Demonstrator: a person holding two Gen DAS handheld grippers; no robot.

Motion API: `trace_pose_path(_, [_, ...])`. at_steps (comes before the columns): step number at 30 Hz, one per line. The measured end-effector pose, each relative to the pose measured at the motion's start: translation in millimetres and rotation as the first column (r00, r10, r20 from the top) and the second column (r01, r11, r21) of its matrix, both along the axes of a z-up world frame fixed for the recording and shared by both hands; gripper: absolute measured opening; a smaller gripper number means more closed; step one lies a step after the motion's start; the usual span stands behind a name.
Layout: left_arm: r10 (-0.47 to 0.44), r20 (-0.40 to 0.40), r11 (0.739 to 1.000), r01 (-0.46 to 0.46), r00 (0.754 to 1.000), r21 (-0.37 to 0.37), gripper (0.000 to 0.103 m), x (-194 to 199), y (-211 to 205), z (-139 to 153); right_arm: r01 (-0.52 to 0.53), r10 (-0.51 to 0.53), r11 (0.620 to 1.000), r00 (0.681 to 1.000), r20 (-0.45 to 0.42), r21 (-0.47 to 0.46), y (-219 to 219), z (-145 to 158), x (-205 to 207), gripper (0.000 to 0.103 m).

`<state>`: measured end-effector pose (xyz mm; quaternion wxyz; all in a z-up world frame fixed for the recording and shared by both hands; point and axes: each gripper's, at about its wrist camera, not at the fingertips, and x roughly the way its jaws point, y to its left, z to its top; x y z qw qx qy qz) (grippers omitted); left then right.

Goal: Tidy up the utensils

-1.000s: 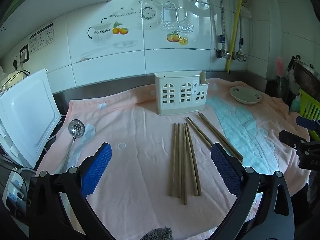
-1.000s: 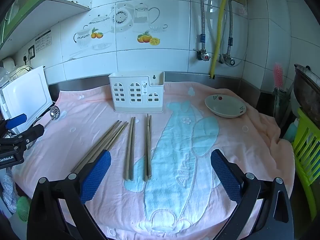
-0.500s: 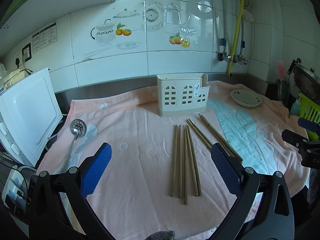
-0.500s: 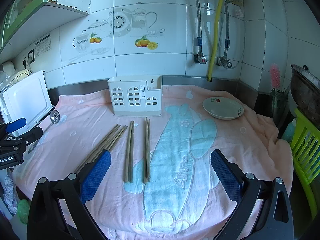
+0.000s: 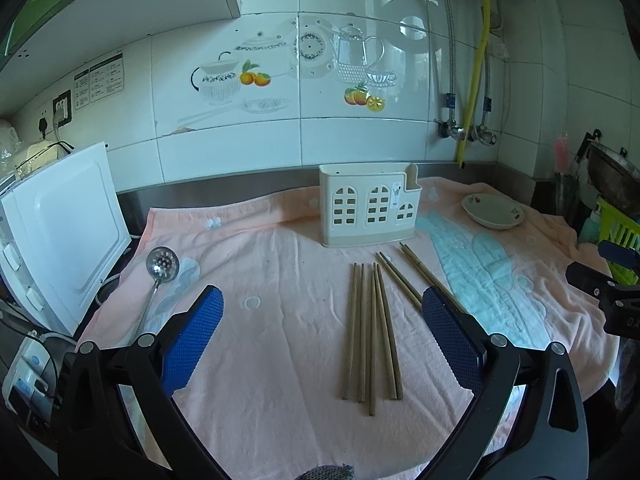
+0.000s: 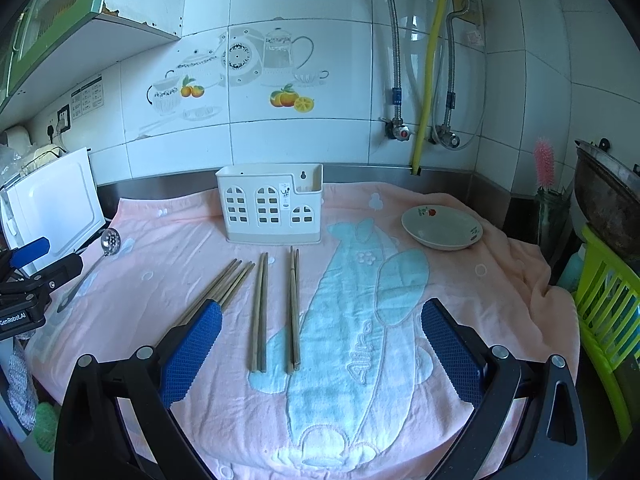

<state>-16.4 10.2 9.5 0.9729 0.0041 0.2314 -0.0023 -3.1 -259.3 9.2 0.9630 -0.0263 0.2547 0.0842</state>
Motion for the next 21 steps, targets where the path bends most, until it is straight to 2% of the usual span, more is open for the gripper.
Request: trace_pose_path(21, [0.012, -0.001, 1.0, -0.012, 1.0, -0.009, 0.098, -1.3, 3.3, 0.1, 0.0, 0.0, 1.0, 1.0, -0.004, -0.007, 1.4, -1.0, 1.0, 0.097])
